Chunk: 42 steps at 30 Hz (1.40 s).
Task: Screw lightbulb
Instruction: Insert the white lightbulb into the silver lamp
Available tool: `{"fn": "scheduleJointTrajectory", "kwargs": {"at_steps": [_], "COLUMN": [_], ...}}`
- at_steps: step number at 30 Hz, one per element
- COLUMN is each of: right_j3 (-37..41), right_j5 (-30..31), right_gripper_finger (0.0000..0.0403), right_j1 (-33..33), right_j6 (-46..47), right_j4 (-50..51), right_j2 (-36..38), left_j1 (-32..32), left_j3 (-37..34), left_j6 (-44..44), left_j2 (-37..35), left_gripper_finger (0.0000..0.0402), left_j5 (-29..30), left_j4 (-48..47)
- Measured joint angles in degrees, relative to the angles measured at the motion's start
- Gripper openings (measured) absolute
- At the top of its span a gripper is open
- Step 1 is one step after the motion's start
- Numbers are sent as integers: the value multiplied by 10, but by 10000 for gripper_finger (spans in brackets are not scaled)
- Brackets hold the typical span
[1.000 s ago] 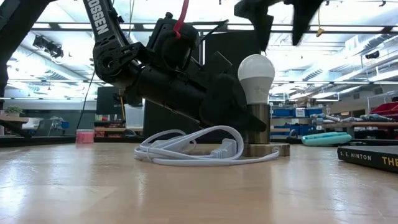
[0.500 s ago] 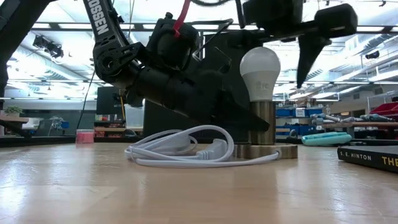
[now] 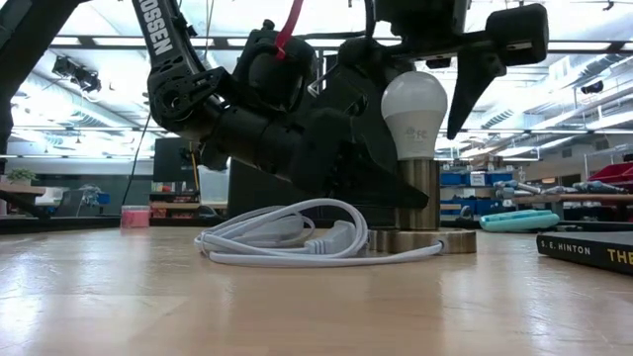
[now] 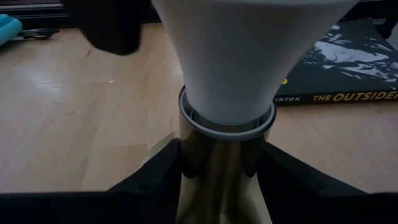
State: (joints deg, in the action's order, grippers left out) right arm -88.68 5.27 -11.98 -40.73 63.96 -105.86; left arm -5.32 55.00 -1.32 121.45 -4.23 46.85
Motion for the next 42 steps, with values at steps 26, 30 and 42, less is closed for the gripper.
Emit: {"fn": "scheduleJointTrajectory", "kwargs": {"at_steps": [26, 30, 42], "right_j3": [0, 0, 0], "right_j5": [-24, -25, -50], "right_gripper_finger": [307, 307, 307], "right_j1": [-13, -13, -13], "right_j6": [-125, -139, -146], "right_j4": [-29, -36, -52], "right_j2": [0, 0, 0], "left_j1": [-1, -1, -1], "left_j3": [0, 0, 0], "left_j6": [-5, -4, -4], "left_j2": [1, 1, 1], "left_gripper_finger": [184, 184, 184], "left_j5": [-7, -7, -7], "left_j4": [4, 4, 5]}}
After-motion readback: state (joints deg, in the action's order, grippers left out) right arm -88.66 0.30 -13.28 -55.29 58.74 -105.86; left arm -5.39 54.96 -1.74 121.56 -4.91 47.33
